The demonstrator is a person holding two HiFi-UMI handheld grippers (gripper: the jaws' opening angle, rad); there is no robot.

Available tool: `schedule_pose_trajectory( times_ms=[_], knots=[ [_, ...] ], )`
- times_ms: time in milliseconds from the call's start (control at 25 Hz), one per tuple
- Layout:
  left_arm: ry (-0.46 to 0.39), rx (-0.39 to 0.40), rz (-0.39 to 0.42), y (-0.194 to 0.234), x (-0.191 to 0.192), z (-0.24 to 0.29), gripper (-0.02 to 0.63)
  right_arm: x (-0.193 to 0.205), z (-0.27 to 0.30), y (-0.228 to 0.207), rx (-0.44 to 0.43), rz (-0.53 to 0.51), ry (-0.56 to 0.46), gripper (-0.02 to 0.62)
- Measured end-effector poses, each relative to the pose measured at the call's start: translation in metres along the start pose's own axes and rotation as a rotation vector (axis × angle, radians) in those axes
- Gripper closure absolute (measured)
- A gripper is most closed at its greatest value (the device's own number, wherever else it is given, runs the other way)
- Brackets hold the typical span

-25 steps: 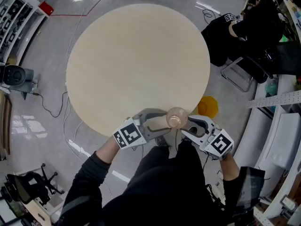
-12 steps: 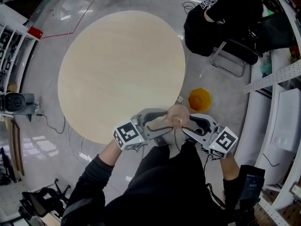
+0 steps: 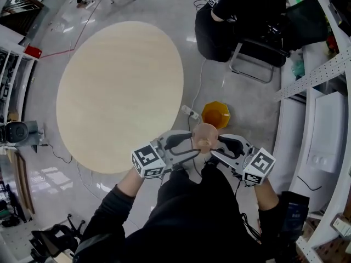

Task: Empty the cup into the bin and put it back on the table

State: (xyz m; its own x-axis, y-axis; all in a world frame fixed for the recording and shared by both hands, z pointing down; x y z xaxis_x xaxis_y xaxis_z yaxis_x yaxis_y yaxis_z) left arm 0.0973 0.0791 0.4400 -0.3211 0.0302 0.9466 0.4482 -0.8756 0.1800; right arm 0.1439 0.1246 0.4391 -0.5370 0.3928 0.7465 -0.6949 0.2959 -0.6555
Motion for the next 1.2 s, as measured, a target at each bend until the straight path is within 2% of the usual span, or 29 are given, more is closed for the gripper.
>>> schedule_pose_trajectory(
  times_ms=[280,480,760,880,1200],
  knots=[
    [0.000,0.007,-0.080,0.009,0.005,0.057,0.371,0.001,-0.040,-0.045,0.005,0.124,-0.048,0.405],
    [0.010,0.030,-0.165,0.024,0.021,0.075,0.370,0.010,-0.044,-0.071,0.026,0.221,-0.084,0.405],
    [0.026,0.064,-0.288,0.058,0.065,0.099,0.371,0.034,-0.036,-0.123,0.100,0.347,-0.147,0.405],
    [0.046,0.058,-0.313,0.071,0.086,0.110,0.370,0.047,-0.032,-0.147,0.121,0.400,-0.165,0.407],
    [0.060,0.044,-0.444,0.090,0.135,0.132,0.370,0.079,-0.029,-0.191,0.153,0.519,-0.185,0.407]
  ],
)
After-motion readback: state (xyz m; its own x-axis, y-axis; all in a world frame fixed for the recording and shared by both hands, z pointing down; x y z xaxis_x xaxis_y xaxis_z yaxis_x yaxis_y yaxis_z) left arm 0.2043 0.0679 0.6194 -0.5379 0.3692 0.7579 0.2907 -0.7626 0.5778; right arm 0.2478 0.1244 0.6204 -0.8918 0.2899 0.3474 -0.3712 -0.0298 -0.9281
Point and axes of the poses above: the fingertips, and each gripper's own axes: z forward along the fingers, y to its left, x out of its underside, the point moved 1 cm from there along -z, backward along the fingers, and after that the axes turned 15 degrees about z, right-handed, at the moved point
